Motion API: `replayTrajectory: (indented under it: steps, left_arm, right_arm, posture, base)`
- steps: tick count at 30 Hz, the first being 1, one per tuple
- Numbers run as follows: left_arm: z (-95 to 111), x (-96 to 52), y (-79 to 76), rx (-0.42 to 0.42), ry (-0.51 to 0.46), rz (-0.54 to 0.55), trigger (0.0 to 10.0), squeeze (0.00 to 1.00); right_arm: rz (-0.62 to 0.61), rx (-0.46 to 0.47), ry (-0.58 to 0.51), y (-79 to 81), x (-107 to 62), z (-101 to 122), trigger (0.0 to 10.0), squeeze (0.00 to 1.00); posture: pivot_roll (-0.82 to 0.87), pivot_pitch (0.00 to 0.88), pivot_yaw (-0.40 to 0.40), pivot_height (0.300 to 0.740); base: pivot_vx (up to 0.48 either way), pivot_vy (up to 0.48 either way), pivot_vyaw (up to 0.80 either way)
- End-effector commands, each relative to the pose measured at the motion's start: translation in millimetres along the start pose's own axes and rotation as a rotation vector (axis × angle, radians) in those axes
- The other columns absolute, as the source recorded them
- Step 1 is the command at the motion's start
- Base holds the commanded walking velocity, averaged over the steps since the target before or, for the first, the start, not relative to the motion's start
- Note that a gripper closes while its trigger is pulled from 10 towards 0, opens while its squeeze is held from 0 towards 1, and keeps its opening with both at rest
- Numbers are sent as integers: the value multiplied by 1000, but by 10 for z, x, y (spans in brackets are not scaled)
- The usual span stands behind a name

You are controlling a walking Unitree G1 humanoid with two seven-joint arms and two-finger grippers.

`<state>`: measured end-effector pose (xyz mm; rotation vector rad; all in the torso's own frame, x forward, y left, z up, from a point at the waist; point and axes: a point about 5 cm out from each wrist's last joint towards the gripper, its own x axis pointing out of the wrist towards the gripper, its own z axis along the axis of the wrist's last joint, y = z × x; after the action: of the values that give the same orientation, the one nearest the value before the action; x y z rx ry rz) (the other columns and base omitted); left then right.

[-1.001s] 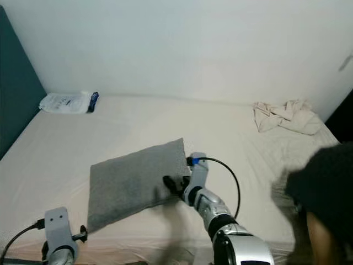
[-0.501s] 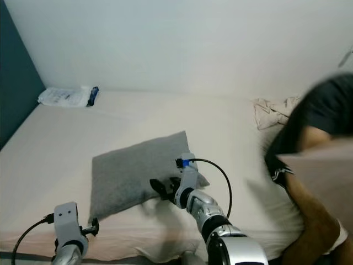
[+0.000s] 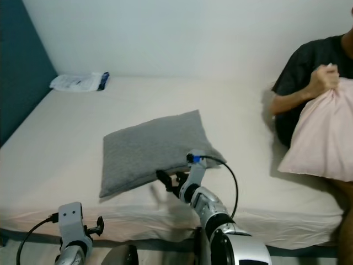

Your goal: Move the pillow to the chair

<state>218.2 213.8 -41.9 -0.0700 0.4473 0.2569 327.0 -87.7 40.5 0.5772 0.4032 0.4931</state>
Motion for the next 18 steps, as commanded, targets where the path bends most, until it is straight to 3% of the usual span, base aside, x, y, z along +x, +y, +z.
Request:
replayTrajectory:
  steps: [1,4,7,15,16,18]
  left_arm:
    - [21,-37,32,43,-54,-22,10000,0]
    - [21,-87,107,64,-89,-24,10000,0]
    - [32,-165,249,75,-134,-12,10000,0]
    - [146,-276,331,146,-227,-43,10000,0]
    - [163,-296,337,149,-239,-46,10000,0]
    - [189,-330,332,162,-257,-58,10000,0]
  right_arm:
    - [-5,32,-73,-7,13,136,10000,1000]
    - [-4,67,-131,-12,19,237,10000,1000]
    - [-48,159,-240,-69,4,416,10000,1000]
    - [-192,374,-366,-299,-121,518,10000,969]
    - [-208,409,-387,-327,-138,543,10000,0]
    - [-232,456,-413,-364,-158,580,10000,0]
  posture:
    - [92,210,10,610]
    - [110,234,27,610]
    - [147,287,60,610]
    - [209,343,89,610]
    - [218,351,93,610]
    - [222,363,98,610]
  base:
    - [0,0,0]
    - [0,0,0]
    - [0,0,0]
    - [0,0,0]
    - [0,0,0]
    - [0,0,0]
